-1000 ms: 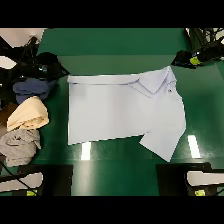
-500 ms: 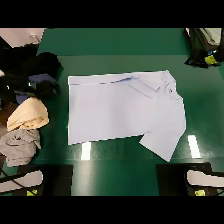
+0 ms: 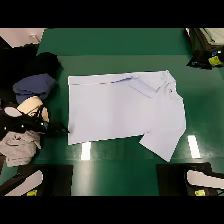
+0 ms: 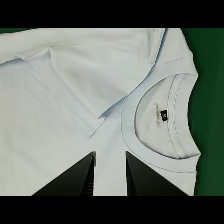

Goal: Fold the shirts.

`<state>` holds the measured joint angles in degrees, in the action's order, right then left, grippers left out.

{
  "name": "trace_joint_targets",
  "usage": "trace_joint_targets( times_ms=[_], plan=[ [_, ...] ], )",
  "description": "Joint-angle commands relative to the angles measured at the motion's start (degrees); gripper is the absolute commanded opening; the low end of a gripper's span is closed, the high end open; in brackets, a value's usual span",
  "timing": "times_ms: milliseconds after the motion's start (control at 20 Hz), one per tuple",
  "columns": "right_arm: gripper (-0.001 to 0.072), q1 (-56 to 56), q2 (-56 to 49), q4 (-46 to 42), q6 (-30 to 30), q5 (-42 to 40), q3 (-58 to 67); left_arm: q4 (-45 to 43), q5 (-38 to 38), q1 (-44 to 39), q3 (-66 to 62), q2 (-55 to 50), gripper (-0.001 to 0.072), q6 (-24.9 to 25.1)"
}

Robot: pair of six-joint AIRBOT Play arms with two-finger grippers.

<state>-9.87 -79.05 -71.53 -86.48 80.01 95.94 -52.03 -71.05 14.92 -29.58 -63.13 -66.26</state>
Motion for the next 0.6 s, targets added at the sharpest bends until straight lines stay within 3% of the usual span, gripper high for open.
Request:
trace_joint_targets(
  times_ms=[0,200,250,300,350,550],
  plan=[
    [0.0224,0.0,0.1,0.0,0.0,1.0,0.0,-0.3,1.7,-1.6,4.1,1.0,0.0478,0.3],
    [0.0224,0.0,0.1,0.0,0.1,3.2,0.0,-0.1,4.9,-8.3,4.0,1.0,0.0476,-1.7],
    [0.0224,0.0,0.1,-0.1,0.9,4.5,0.0,-0.1,5.7,-9.5,4.0,1.0,0.0337,-2.9],
    [0.0224,-0.4,0.1,-0.4,1.6,6.6,-0.2,0.4,6.0,-10.1,4.0,1.0,0.0071,-2.7],
    [0.0224,-1.0,0.5,-0.5,1.9,7.9,-1.5,1.0,6.1,-10.3,3.8,1.0,0.0035,-2.7],
    [0.0224,-6.6,7.1,-0.6,2.6,6.3,-19.7,0.5,4.3,-10.3,-2.2,1.0,0.0026,-2.8]
  ],
)
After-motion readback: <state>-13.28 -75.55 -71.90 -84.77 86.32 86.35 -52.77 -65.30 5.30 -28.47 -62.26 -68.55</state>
